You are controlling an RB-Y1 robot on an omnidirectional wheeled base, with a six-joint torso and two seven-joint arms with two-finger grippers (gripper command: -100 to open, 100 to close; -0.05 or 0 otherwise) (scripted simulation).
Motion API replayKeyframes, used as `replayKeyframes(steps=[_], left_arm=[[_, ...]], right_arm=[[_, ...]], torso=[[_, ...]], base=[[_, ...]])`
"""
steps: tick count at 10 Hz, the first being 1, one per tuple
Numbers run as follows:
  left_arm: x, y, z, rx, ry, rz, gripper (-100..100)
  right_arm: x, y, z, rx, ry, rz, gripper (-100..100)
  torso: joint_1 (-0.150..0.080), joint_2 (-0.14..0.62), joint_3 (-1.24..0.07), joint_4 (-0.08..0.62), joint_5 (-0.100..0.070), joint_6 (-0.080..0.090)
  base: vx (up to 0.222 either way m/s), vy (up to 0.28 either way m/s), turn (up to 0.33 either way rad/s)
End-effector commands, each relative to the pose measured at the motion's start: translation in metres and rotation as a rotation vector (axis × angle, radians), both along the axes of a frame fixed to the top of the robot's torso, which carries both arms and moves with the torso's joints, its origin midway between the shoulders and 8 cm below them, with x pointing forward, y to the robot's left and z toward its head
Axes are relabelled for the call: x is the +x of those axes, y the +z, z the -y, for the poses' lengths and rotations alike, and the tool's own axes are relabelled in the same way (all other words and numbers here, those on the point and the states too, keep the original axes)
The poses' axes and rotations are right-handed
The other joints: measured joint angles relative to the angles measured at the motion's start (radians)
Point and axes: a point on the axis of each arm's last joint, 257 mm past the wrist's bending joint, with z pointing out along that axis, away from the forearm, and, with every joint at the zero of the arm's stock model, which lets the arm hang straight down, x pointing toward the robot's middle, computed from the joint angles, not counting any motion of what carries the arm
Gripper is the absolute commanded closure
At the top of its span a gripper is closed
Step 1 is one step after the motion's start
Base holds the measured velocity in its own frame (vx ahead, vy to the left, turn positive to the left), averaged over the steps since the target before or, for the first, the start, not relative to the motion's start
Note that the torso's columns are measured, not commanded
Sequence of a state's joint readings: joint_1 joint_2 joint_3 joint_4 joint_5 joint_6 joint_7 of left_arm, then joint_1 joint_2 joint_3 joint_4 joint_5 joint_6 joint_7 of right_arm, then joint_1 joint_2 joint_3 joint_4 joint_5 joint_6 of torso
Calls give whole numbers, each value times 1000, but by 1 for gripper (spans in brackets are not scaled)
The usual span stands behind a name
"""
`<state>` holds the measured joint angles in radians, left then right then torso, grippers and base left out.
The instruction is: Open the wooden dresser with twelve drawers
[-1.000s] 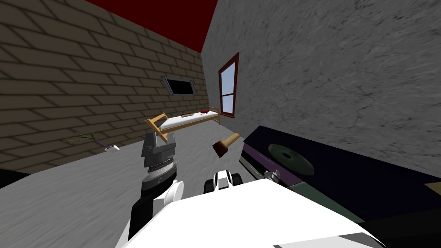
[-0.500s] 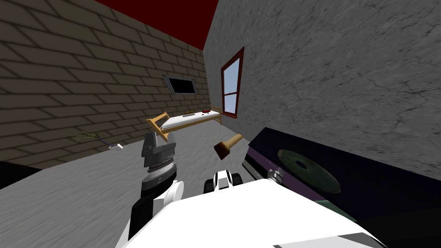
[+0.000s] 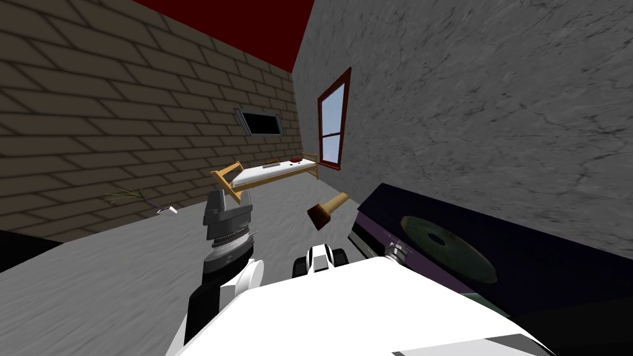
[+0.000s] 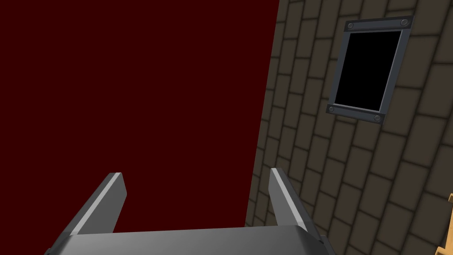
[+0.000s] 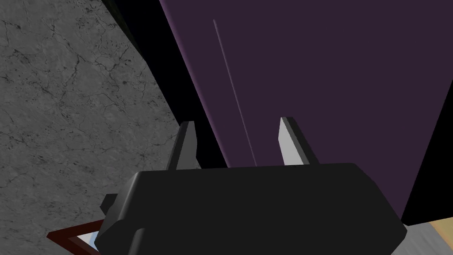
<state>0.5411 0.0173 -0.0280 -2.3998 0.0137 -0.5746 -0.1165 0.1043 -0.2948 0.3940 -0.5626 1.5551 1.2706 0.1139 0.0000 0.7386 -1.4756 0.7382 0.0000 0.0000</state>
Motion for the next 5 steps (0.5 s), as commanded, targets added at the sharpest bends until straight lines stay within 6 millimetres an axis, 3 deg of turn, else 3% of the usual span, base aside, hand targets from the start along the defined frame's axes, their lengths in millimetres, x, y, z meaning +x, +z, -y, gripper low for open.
replayKeyframes(steps=[1,4,5], left_arm=[[0,0,0,0,0,0,0],[0,0,0,-1,0,0,0],[0,0,0,0,0,0,0]], right_arm=[[5,2,4,0,3,-1,100],[13,5,9,0,8,-1,100],[11,5,8,0,7,-1,100]], torso=[[5,1,1,0,1,0],[3,3,2,1,1,0],[-1,0,0,0,0,0]], base=[[-85,167,-21],[-131,220,-16],[-53,96,-11]])
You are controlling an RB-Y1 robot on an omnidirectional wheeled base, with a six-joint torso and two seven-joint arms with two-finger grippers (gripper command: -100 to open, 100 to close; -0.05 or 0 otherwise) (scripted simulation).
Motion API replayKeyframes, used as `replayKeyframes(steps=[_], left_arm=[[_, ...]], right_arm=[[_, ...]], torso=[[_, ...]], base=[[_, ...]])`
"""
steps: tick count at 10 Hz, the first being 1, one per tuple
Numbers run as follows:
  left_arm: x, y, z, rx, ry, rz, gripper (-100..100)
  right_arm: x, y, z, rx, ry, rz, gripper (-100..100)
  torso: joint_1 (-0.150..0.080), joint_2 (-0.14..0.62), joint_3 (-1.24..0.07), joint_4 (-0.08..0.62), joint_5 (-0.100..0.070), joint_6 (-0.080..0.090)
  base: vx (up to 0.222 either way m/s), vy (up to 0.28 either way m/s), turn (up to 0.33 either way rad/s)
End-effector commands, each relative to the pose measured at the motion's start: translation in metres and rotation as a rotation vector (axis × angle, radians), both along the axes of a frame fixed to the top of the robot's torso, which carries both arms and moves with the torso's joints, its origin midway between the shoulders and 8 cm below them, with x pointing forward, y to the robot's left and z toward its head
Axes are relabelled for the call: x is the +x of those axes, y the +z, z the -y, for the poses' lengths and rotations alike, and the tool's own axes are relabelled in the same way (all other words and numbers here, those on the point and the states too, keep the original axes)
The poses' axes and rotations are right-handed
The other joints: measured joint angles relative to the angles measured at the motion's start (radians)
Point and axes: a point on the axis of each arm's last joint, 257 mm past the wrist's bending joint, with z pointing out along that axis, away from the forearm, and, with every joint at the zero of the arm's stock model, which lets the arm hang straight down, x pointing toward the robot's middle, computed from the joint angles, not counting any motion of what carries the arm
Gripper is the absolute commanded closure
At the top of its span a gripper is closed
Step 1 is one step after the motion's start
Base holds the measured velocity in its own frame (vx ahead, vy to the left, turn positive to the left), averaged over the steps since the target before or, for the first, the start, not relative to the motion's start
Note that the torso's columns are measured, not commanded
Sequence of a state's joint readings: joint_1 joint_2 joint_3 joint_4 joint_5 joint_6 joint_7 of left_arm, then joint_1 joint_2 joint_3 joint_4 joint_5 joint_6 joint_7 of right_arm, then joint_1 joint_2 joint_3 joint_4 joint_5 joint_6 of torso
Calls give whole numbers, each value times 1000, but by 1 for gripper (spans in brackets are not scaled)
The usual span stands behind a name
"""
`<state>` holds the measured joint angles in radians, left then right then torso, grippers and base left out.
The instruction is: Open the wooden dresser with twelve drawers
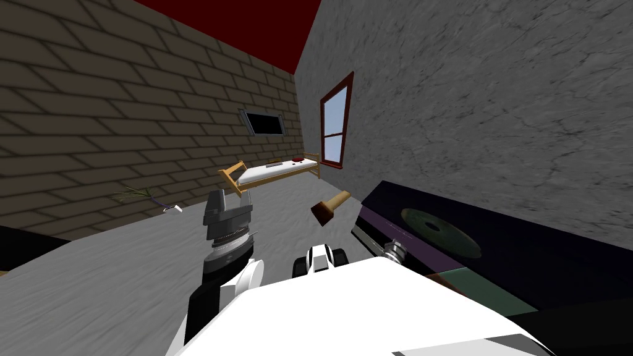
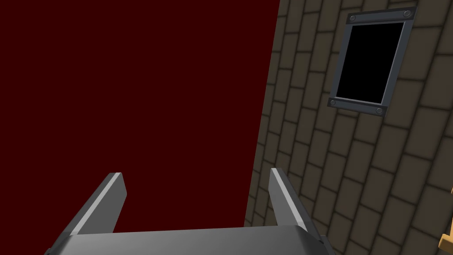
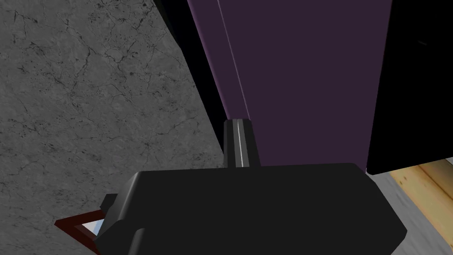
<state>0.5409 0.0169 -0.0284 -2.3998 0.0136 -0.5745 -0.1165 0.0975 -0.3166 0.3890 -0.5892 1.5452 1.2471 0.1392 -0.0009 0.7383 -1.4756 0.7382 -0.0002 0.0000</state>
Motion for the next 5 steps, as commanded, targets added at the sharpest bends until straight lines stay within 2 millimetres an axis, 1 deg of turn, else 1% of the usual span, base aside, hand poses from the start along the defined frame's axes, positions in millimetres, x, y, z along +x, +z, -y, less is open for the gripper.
replayKeyframes(steps=[1,2,3,4,5], left_arm=[[0,0,0,0,0,0,0],[0,0,0,1,0,0,0],[0,0,0,1,0,0,0],[0,0,0,1,0,0,0],[0,0,0,1,0,0,0]], right_arm=[[7,6,16,-6,-7,-4,-100],[7,6,16,-6,-7,-4,-100],[7,6,16,-6,-7,-4,-100],[14,13,33,-13,-15,-5,-100],[17,16,40,-16,-19,-5,-100]], torso=[[-7,-5,-3,-1,-2,0],[-11,-8,-5,-2,-3,0],[-8,-7,-5,-2,-3,0],[0,-3,-2,-1,-1,0],[2,-3,-2,-1,1,0]], base=[[32,-40,40],[66,-95,31],[60,-60,5],[114,-74,41],[144,-111,51]])
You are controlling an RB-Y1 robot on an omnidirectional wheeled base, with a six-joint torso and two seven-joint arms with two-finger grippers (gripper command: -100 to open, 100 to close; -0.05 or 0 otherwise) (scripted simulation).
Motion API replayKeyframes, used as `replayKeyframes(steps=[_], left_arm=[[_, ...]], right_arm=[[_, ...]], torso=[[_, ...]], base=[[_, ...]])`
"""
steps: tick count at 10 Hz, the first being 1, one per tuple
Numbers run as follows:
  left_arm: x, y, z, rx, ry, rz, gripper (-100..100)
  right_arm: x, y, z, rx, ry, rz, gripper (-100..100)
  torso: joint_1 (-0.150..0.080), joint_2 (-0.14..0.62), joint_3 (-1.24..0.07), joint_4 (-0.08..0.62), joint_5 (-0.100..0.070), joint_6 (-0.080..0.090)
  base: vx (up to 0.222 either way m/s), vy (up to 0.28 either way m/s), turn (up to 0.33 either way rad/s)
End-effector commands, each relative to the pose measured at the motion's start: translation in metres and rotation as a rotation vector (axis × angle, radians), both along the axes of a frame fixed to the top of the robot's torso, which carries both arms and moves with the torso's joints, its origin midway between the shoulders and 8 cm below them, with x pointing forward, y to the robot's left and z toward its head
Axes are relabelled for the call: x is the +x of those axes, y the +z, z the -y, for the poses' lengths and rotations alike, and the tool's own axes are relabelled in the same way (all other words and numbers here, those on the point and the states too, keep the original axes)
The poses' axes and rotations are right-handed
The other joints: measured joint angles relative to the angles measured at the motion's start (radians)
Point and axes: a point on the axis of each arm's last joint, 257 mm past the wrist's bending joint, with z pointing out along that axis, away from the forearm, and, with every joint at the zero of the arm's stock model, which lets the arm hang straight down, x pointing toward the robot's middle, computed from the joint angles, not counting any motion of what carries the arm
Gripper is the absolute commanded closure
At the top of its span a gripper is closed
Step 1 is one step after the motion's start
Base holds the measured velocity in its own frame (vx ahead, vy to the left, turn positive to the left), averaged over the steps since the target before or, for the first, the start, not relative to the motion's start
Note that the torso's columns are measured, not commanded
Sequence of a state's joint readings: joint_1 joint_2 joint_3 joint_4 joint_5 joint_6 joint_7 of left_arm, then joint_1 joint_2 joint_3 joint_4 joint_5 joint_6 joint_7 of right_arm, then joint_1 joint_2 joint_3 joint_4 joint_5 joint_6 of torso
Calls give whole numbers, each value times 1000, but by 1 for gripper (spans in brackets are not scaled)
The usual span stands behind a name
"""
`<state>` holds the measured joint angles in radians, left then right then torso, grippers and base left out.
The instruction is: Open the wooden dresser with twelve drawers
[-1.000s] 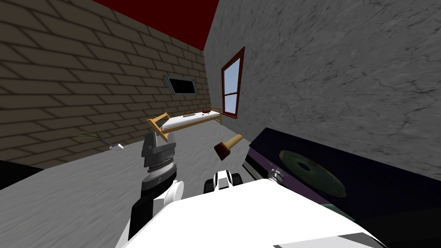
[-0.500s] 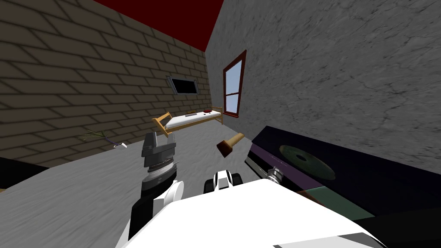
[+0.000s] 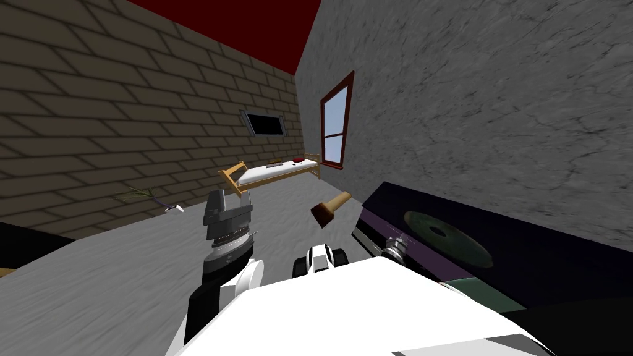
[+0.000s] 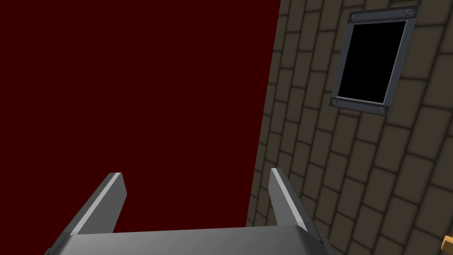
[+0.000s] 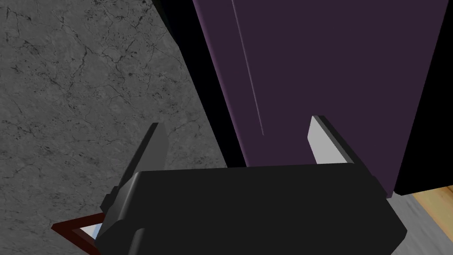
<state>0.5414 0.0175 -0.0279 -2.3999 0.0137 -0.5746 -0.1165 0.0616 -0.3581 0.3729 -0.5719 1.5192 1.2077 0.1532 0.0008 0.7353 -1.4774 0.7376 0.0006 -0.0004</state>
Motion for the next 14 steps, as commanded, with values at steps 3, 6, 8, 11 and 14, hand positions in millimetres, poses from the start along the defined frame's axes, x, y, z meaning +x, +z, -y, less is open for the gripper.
replayKeyframes(steps=[3,6,8,11,14], left_arm=[[0,0,0,0,0,0,0],[0,0,0,-1,0,0,0],[0,0,0,-1,0,0,0],[0,0,0,0,0,0,0],[0,0,0,0,0,0,0]], right_arm=[[3,5,10,-3,-4,0,100],[8,6,12,0,0,-1,100],[10,6,13,2,3,-2,100],[9,6,17,2,1,-4,-100],[8,7,19,2,1,-5,-100]], torso=[[3,8,5,2,0,1],[5,6,4,1,1,0],[0,3,2,1,0,0],[-13,-2,-1,-1,-4,0],[-2,3,2,1,-1,0]], base=[[30,-24,5],[-80,130,-14],[-84,164,-12],[6,-54,5],[23,-151,11]])
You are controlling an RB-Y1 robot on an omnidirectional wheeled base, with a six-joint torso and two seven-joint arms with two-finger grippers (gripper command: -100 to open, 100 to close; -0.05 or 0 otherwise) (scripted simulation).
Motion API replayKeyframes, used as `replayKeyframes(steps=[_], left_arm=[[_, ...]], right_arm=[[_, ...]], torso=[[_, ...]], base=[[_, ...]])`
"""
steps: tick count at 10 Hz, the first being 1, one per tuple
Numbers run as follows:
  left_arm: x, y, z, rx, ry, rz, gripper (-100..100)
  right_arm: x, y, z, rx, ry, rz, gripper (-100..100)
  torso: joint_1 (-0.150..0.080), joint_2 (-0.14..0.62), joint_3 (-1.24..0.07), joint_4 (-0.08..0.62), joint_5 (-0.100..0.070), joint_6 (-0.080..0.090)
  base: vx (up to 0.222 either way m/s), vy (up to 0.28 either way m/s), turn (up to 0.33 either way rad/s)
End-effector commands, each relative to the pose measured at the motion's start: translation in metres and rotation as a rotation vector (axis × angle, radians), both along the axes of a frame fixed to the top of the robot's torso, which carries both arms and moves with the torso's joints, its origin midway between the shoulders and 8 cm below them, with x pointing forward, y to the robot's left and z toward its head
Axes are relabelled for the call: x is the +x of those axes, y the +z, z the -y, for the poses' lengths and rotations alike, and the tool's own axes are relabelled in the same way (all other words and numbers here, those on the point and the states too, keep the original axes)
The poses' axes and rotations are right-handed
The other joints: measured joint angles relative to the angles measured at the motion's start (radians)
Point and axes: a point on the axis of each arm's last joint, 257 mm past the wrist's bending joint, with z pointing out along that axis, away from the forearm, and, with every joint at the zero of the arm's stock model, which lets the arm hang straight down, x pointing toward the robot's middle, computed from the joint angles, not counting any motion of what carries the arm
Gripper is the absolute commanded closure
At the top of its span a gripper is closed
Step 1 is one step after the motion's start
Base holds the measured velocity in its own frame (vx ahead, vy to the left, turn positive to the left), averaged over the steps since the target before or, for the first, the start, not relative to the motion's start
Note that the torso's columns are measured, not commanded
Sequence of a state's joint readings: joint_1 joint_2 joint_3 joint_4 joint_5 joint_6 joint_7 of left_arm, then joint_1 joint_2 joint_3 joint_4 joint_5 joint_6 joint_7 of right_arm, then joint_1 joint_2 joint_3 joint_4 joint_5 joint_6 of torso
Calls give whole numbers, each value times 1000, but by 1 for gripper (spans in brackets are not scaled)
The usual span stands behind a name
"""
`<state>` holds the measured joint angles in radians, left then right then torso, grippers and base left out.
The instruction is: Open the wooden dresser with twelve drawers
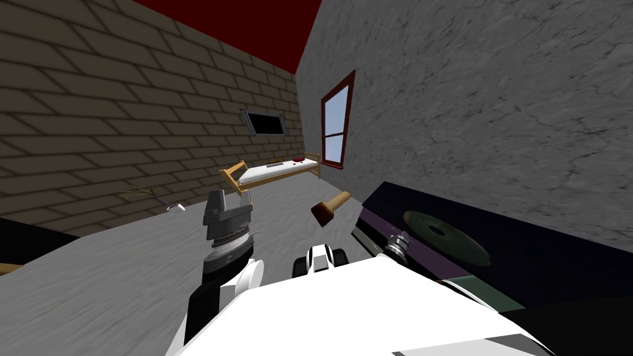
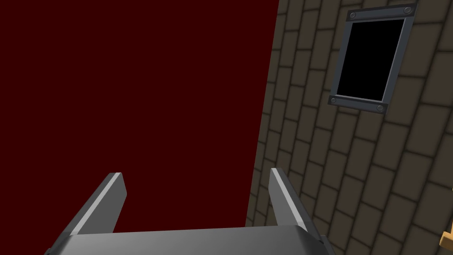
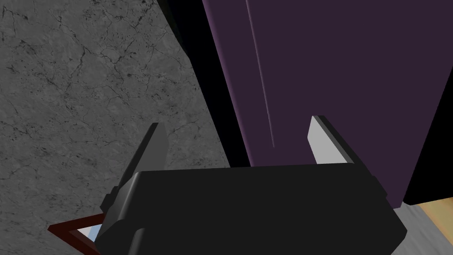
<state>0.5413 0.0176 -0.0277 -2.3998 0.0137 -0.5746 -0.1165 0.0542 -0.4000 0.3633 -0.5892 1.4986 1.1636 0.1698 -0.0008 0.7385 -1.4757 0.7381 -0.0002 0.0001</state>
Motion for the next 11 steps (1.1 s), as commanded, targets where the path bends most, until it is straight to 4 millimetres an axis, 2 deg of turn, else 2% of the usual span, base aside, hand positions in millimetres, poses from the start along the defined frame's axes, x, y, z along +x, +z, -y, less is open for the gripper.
replayKeyframes(steps=[1,4,8,10,11], left_arm=[[0,0,0,0,0,0,0],[0,0,0,0,0,0,0],[0,0,0,0,0,0,0],[0,0,0,0,0,0,0],[0,0,0,0,0,0,0]], right_arm=[[-5,1,4,-7,-40,1,-100],[-19,-1,10,4,-114,7,-100],[-34,-4,15,16,-195,12,-100],[-45,-4,18,14,-253,12,-100],[-47,-5,19,18,-261,13,-100]], torso=[[7,1,1,0,2,0],[0,5,3,1,0,0],[0,-2,-1,-1,0,0],[1,1,1,0,0,-1],[0,2,1,1,0,0]], base=[[-49,-92,343],[-131,-91,325],[-69,-53,179],[-108,-62,337],[-55,-30,19]])
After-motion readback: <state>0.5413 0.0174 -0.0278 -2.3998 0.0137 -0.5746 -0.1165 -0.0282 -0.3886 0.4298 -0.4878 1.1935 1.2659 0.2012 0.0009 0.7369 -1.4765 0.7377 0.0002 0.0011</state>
